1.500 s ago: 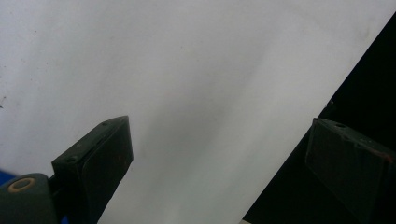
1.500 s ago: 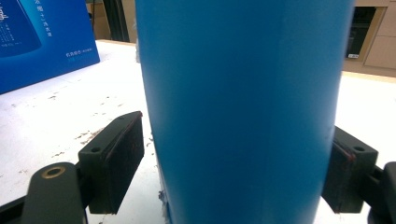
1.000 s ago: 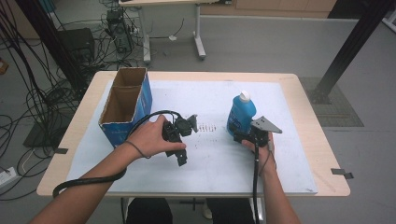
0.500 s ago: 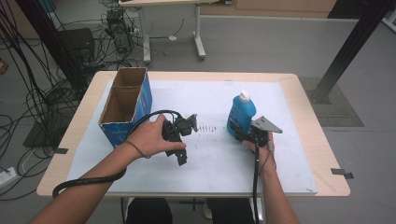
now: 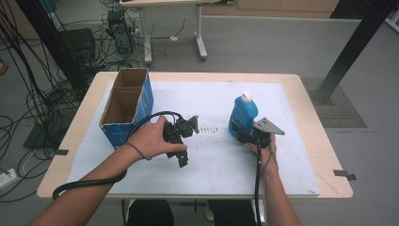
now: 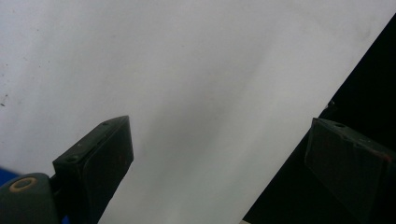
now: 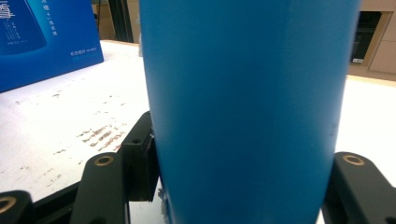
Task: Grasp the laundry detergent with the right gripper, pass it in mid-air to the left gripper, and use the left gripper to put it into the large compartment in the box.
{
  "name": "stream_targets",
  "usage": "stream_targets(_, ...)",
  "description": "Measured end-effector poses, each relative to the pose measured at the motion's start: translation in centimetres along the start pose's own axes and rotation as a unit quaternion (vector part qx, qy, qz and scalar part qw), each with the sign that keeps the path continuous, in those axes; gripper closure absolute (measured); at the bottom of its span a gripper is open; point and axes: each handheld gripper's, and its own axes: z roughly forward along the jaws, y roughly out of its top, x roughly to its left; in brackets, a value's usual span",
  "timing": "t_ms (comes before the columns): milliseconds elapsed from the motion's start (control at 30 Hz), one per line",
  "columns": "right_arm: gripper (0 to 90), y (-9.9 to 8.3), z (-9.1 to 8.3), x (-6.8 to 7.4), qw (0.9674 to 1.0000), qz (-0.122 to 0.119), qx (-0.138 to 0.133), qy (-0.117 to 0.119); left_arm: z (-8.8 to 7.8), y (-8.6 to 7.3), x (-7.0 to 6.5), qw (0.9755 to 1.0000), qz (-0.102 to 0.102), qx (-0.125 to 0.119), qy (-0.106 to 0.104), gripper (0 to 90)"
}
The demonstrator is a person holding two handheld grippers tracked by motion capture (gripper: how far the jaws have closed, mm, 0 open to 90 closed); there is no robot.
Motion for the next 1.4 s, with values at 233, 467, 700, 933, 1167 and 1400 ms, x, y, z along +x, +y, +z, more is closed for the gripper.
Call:
stream_targets(233,40.2,-0.10,0.00,-0.08,1.0000,0.000,-0.002,0.001,-0.05,-0.03,-0.08,1.0000,-0.001,-0.002,0.001,8.1)
stream_targets(467,40.3,-0.19,-0.01,-0.12,1.0000,0.002,-0.003,0.002,-0.12,0.05,-0.11,1.0000,0.001,-0.001,0.002,8.1)
stream_targets(700,40.2,-0.38,-0.03,-0.09,1.0000,0.002,-0.007,0.002,-0.26,0.05,-0.16,1.0000,0.000,-0.003,0.003,8.1)
stream_targets(933,40.2,-0.48,-0.02,-0.12,1.0000,0.002,-0.009,0.002,-0.28,-0.05,-0.22,1.0000,-0.001,-0.004,0.005,8.1)
stream_targets(1167,40.2,-0.50,-0.02,-0.14,1.0000,0.003,-0.009,0.002,-0.33,-0.03,-0.21,1.0000,-0.001,-0.003,0.004,8.1)
stream_targets(1400,40.3,-0.44,-0.02,-0.14,1.0000,0.003,-0.008,0.003,-0.41,-0.20,-0.23,1.0000,-0.002,-0.003,0.006,8.1)
